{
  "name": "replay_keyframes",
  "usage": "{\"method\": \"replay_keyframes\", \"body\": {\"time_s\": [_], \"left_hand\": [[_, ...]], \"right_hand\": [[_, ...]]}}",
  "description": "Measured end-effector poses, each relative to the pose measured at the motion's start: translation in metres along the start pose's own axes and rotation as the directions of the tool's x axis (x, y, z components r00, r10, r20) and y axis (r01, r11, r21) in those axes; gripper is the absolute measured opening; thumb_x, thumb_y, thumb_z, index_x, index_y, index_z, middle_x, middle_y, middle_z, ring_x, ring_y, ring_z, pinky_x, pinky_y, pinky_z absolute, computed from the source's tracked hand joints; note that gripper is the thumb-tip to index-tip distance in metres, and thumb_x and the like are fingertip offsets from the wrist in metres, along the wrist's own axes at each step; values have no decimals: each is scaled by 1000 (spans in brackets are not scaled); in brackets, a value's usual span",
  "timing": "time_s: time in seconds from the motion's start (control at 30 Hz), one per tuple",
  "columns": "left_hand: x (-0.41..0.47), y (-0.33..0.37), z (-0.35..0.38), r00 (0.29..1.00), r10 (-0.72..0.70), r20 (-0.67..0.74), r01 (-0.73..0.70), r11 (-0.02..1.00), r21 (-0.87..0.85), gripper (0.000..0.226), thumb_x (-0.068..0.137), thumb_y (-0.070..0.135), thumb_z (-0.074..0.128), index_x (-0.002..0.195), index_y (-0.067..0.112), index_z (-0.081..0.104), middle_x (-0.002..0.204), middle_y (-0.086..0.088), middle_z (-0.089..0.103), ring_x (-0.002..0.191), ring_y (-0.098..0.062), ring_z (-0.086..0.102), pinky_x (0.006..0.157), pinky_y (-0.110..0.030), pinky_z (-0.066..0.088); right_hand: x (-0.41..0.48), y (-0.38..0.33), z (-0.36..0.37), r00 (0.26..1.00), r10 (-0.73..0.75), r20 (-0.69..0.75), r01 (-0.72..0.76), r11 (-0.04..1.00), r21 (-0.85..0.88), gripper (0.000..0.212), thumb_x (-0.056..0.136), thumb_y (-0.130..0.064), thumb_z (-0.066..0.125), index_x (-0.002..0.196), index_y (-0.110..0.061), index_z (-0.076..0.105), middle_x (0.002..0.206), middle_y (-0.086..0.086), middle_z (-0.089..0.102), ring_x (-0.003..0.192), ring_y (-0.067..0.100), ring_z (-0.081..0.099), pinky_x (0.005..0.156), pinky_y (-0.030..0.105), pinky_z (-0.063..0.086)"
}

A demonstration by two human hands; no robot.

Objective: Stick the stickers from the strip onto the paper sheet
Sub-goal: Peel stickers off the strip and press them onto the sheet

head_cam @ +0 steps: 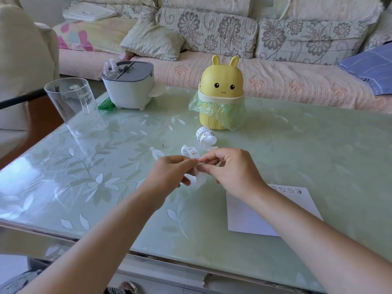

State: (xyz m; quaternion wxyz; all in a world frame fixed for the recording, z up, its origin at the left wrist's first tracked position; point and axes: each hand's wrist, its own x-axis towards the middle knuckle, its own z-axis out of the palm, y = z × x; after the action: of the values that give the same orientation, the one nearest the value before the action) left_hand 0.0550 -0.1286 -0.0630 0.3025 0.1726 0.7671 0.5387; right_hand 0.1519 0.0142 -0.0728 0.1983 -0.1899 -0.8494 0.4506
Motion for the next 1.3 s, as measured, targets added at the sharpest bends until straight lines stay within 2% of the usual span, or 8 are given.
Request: {"method": "replay_keyframes", "body": {"time_s": [0.1, 0.27, 0.47, 0.63, 0.73, 0.9, 1.07, 1.3], "left_hand": [[0, 0, 1, 1000, 2, -4, -2, 1000, -12, 20, 89, 35, 65, 83, 20, 76, 80, 6, 74, 64, -12, 62, 67, -27, 41], [-2, 1, 2, 1000, -15, 7, 15, 999, -38, 19, 88, 32, 66, 84, 16, 77, 83, 2, 74, 67, -14, 61, 69, -28, 39], [-1, -1, 7, 995, -87, -38, 84, 994, -67, 22, 87, 27, 65, 84, 9, 76, 75, 3, 71, 65, -15, 59, 65, -27, 39], [6, -8, 14, 990, 9, -139, 12, 989, 148, 24, 88, 32, 60, 75, 15, 73, 72, -8, 67, 61, -17, 55, 59, -25, 40], [9, -11, 19, 979, 100, -175, -34, 937, 348, 28, 89, 36, 57, 77, 13, 67, 62, -8, 57, 53, -17, 47, 54, -27, 36], [7, -11, 31, 925, 333, -185, -117, 711, 693, 33, 92, 42, 52, 73, 16, 56, 66, 4, 53, 63, -20, 50, 53, -28, 35], [3, -8, 45, 797, 579, -169, -247, 569, 784, 29, 92, 41, 54, 94, 13, 59, 87, -1, 55, 84, -26, 53, 62, -35, 42], [6, -5, 55, 767, 634, -100, -239, 428, 872, 60, 87, 32, 62, 138, 6, 46, 112, -12, 52, 100, -32, 50, 76, -41, 46]], "right_hand": [[-3, 2, 1, 991, -119, -52, 106, 972, -208, 9, 82, -31, 82, 90, -35, 80, 60, -31, 59, 55, 2, 52, 55, 14, 34], [-2, 6, 2, 955, -287, -68, 253, 915, -314, 9, 79, -30, 84, 86, -33, 80, 81, -16, 65, 61, -3, 51, 55, 19, 34], [-4, 7, 4, 919, -393, -26, 351, 848, -396, 5, 81, -28, 82, 82, -31, 78, 81, -11, 64, 58, -9, 46, 53, 19, 28], [-4, 8, 1, 978, -207, 18, 206, 952, -226, 7, 81, -27, 81, 79, -30, 75, 83, -14, 63, 57, 9, 49, 58, 25, 42], [-3, 7, -9, 999, -10, 36, 12, 998, -62, 10, 82, -25, 81, 76, -28, 75, 61, -18, 61, 51, 6, 47, 55, 17, 40], [-6, 10, -33, 973, 229, 35, -231, 969, 84, 7, 86, -21, 79, 83, -15, 76, 49, -11, 58, 43, 6, 52, 41, 17, 37], [-13, 23, -60, 928, 368, 50, -371, 927, 61, 7, 85, -20, 79, 85, -13, 75, 49, -11, 61, 46, 8, 54, 40, 15, 36], [-28, 48, -83, 892, 448, 54, -448, 894, -20, 6, 84, -17, 78, 80, -15, 74, 63, -8, 70, 51, 14, 58, 41, 15, 35]]}}
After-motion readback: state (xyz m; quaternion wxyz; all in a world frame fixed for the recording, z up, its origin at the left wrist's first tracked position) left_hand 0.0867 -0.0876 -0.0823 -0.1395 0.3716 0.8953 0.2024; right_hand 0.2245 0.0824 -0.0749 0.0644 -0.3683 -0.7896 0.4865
